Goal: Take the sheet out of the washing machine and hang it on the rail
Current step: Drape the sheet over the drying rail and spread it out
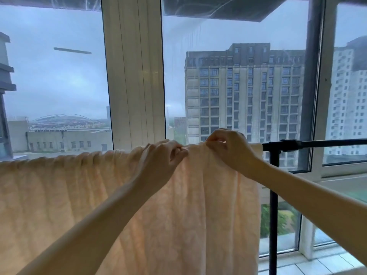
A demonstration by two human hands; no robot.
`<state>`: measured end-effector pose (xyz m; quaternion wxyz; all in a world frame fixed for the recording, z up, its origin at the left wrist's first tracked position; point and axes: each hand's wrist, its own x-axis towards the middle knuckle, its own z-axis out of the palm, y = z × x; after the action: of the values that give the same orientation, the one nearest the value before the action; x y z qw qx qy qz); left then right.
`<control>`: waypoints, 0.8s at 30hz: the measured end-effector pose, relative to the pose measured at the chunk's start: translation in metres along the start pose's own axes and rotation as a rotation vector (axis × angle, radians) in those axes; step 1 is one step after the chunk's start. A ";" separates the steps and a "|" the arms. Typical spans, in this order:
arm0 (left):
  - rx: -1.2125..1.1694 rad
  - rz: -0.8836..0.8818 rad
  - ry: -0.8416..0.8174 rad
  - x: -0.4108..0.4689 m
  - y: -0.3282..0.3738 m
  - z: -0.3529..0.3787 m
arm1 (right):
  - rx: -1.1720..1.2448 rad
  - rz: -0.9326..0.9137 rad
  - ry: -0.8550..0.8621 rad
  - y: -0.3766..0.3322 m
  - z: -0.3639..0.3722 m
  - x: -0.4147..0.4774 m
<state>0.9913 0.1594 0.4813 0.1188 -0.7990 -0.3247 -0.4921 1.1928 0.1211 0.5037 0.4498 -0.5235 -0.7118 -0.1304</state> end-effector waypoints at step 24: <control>0.259 -0.299 0.119 0.042 0.057 0.049 | -0.082 -0.146 -0.148 0.157 -0.112 -0.010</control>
<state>1.0750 0.1579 0.5015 0.1653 -0.6894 -0.4924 -0.5048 1.3855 0.1070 0.5142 0.3634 -0.4964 -0.7734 -0.1530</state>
